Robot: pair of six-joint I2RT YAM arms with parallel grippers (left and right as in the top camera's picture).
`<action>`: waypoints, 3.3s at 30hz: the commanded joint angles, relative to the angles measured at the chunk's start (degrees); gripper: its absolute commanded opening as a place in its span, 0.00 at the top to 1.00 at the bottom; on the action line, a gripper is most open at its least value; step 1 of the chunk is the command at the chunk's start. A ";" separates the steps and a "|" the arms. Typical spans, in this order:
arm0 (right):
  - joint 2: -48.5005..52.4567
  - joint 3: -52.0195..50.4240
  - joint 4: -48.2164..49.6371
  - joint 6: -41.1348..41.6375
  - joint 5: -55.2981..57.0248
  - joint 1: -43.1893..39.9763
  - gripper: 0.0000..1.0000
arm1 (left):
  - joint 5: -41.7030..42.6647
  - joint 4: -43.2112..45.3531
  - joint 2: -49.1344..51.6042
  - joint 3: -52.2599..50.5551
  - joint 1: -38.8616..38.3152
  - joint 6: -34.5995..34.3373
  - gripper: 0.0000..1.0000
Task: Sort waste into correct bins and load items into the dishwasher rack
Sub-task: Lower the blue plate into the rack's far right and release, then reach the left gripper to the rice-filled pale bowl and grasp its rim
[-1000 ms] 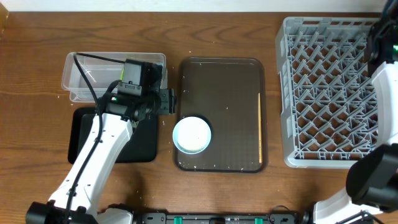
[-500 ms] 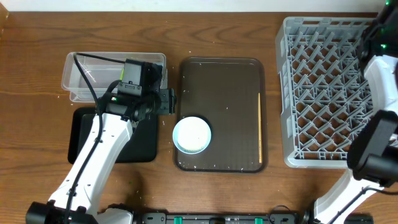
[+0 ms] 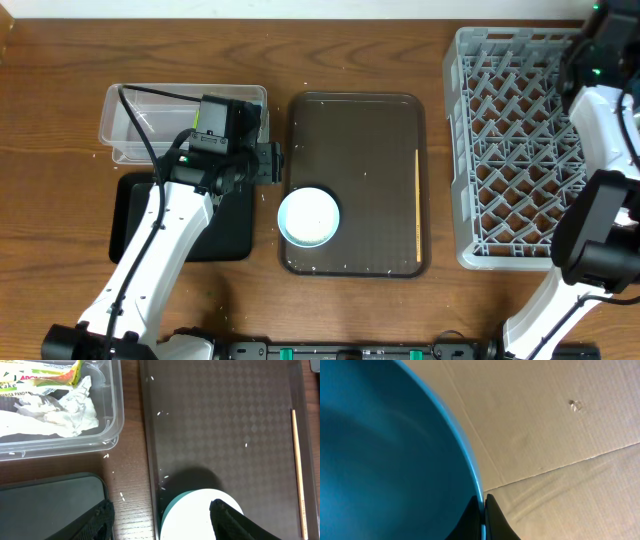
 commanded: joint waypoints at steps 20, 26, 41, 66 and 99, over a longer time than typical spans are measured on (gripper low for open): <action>-7.96 0.02 -19.30 20.81 -15.61 5.07 0.41 | -0.35 -0.02 0.66 -0.35 0.09 -0.09 0.36; -14.99 0.02 -27.06 23.65 -33.83 6.88 0.30 | -0.35 0.00 0.66 -0.35 0.09 -0.09 0.36; -16.24 -0.02 -52.00 35.74 -70.20 7.58 0.20 | -0.35 -0.87 0.66 -0.35 -1.57 -0.09 0.36; -15.98 -0.74 -55.34 35.67 -72.13 12.11 0.18 | -0.39 1.20 16.37 -0.35 -23.61 -15.67 0.38; -15.98 -0.74 -55.39 35.67 -72.13 12.11 0.17 | -8.02 4.17 21.97 -0.35 -24.90 -17.35 0.92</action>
